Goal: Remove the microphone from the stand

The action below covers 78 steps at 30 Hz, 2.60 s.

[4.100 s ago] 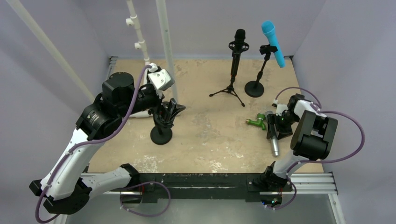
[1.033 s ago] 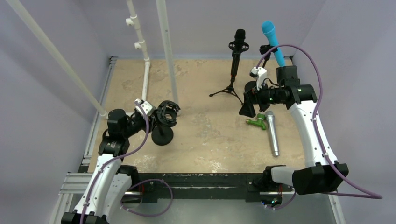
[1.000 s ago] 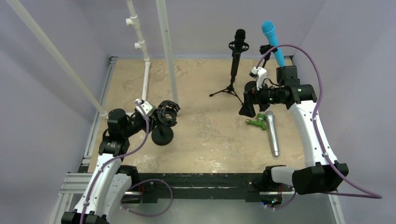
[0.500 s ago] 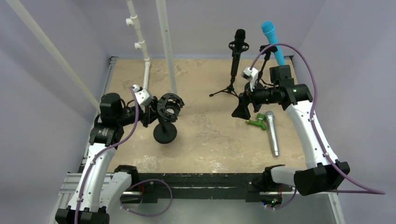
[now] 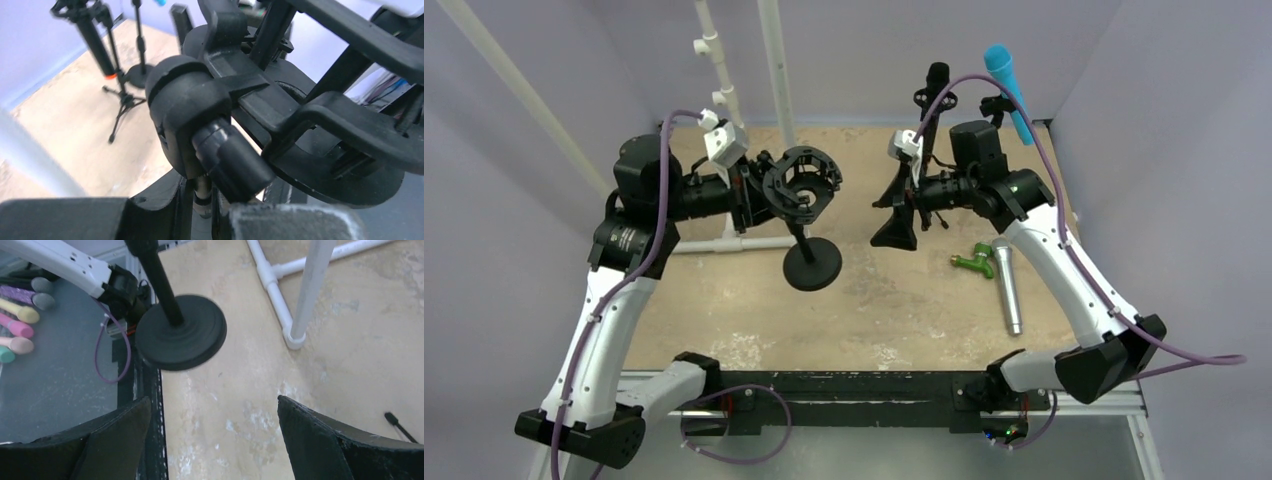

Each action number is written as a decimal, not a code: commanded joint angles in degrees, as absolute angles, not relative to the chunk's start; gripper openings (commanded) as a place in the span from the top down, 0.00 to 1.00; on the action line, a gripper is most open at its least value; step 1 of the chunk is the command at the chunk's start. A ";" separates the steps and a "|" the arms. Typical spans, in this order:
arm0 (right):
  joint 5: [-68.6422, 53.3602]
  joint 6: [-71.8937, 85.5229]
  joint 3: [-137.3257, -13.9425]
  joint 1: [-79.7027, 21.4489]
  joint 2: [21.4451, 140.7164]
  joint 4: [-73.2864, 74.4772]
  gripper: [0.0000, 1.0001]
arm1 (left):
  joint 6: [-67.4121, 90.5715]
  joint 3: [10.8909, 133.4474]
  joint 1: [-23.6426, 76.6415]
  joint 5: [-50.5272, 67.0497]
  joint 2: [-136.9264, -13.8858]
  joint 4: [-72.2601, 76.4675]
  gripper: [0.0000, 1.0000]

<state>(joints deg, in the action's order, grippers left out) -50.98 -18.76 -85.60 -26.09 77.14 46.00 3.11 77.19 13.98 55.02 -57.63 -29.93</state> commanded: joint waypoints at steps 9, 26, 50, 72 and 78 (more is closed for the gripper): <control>-60.81 -1.65 -92.60 -29.65 82.96 27.56 0.06 | 26.14 91.86 18.98 57.67 -70.74 -12.58 1.00; -63.87 5.66 -85.62 -31.64 84.28 18.05 0.20 | 35.25 90.92 21.57 50.72 -72.74 -4.21 1.00; -64.56 8.31 -83.49 -30.81 78.71 16.70 1.00 | 35.30 83.76 22.27 50.68 -71.59 -0.93 0.65; -74.18 33.77 -77.25 -27.57 77.35 -10.88 1.00 | 40.25 81.45 26.38 55.37 -76.14 10.19 0.36; -70.71 28.90 -78.35 -27.31 77.65 -4.53 1.00 | 41.69 81.01 27.65 52.53 -77.35 9.87 0.70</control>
<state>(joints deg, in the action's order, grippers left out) -71.57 32.34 -76.25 -27.14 78.94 -4.73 40.10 79.66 26.85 54.76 -76.66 7.64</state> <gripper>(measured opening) 0.173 0.371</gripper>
